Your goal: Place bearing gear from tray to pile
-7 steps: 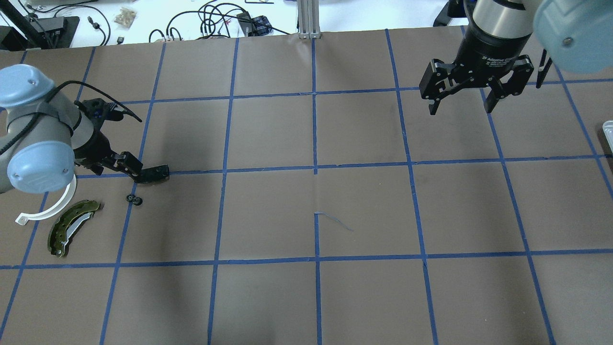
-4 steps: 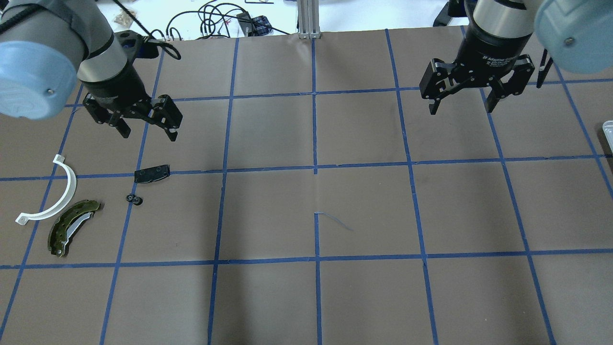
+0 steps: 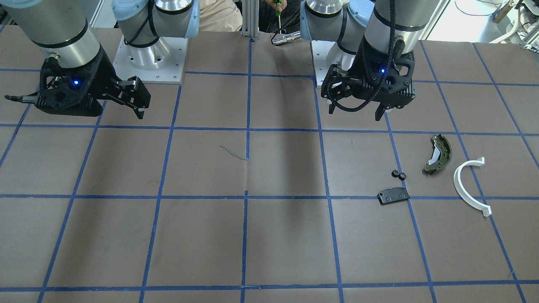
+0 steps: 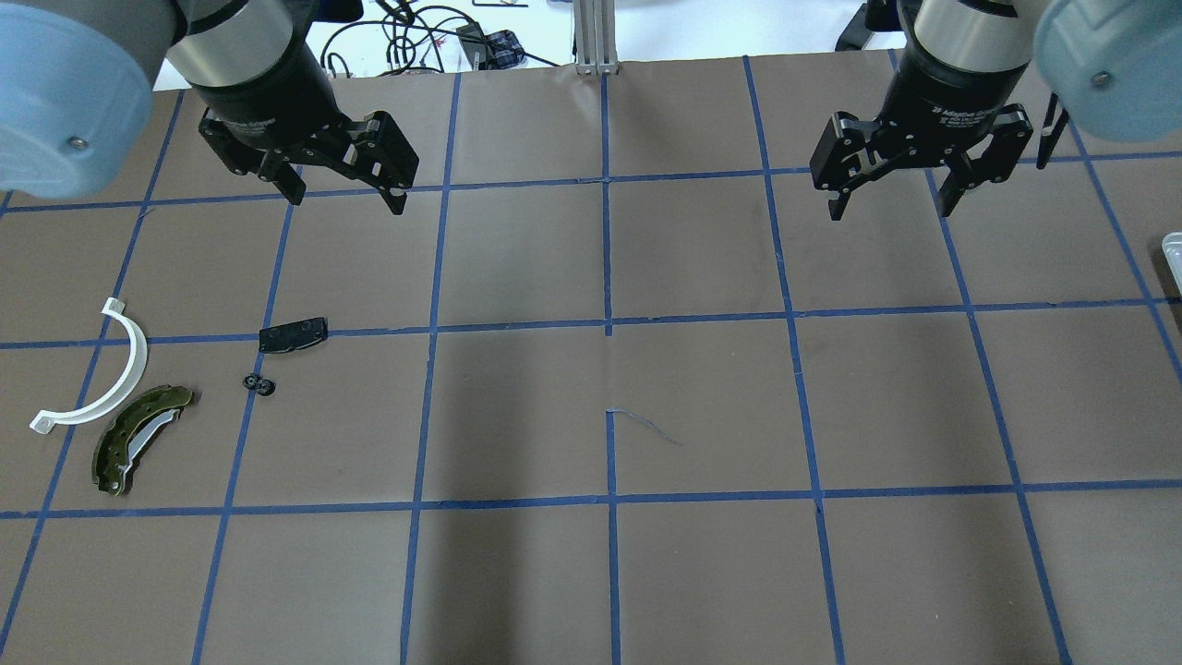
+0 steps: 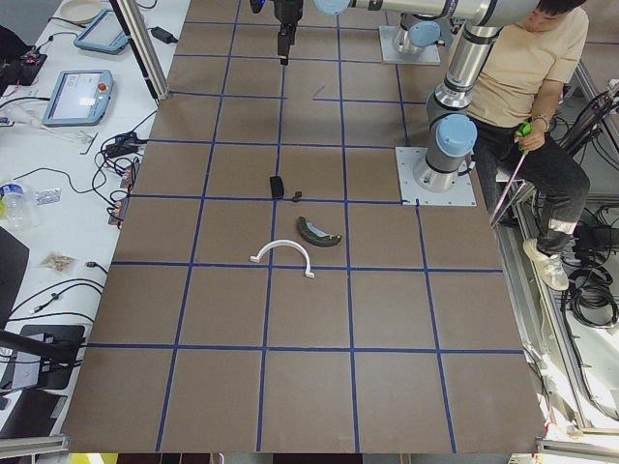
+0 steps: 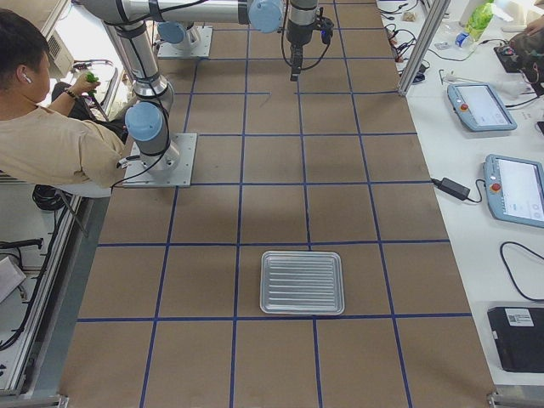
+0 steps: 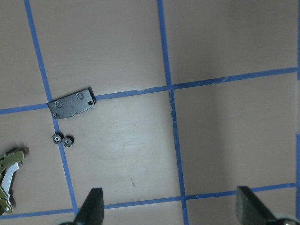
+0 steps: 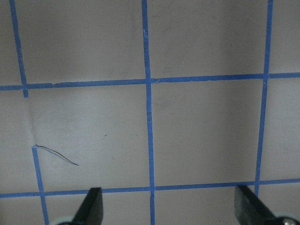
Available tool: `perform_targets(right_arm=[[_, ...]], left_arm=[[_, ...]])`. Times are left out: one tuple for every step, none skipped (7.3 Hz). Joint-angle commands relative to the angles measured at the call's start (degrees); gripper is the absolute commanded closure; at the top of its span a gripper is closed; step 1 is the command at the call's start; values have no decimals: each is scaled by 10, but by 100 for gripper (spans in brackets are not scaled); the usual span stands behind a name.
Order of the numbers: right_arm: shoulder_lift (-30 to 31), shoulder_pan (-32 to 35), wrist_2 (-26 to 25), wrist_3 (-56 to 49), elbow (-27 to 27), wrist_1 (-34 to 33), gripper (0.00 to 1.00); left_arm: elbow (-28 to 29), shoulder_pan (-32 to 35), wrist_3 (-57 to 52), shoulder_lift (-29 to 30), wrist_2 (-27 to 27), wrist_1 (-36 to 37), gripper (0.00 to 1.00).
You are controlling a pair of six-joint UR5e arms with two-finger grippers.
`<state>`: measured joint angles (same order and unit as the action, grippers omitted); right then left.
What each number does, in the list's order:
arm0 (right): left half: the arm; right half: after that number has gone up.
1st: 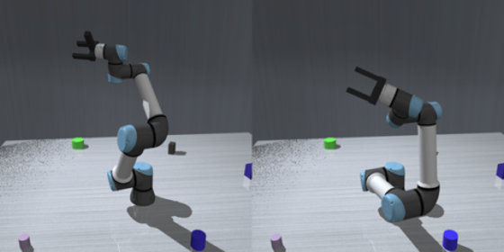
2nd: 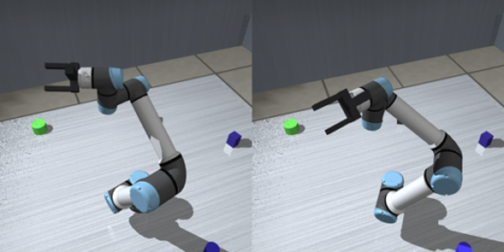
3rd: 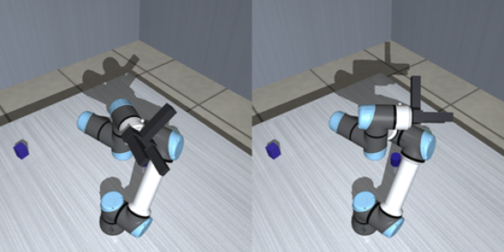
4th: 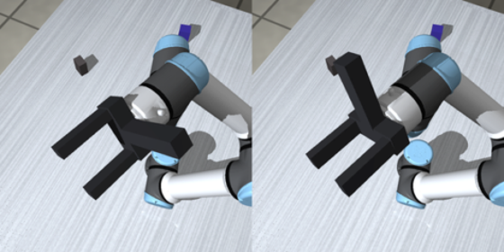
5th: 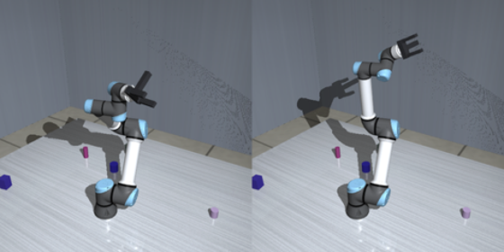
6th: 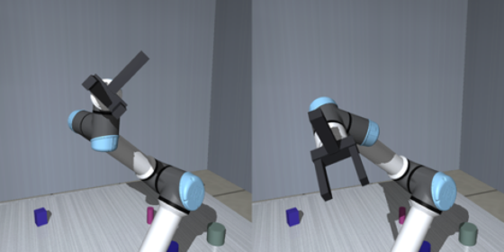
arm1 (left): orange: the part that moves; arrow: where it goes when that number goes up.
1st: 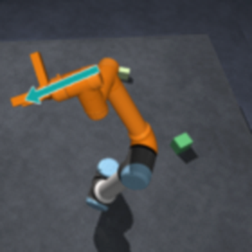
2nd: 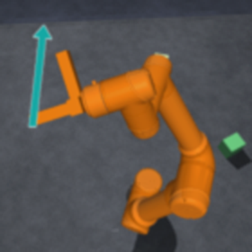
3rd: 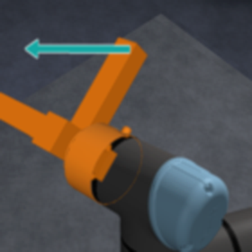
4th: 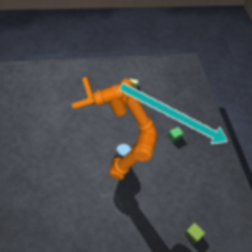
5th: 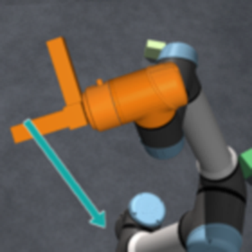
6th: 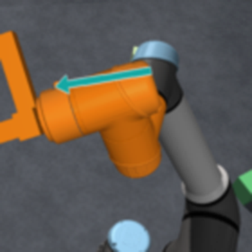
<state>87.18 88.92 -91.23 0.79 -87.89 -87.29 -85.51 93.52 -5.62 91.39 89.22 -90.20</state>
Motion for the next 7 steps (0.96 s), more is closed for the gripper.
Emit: perform_targets(right_arm=[[0,-1,0,0,0,-1,0],[0,-1,0,0,0,-2,0],[2,-1,0,0,0,-2,0],[2,-1,0,0,0,-2,0],[2,-1,0,0,0,-5,0],[2,-1,0,0,0,-2,0],[2,0,0,0,0,-4,0]], left_arm=[[15,-5,7,-12,1,-39,0],[20,-6,7,-8,4,-42,0],[14,-6,7,-9,3,-39,0],[10,-5,6,-10,1,-31,0],[9,-5,6,-10,2,-26,0],[9,-5,6,-13,3,-26,0],[7,-5,6,-14,2,-26,0]])
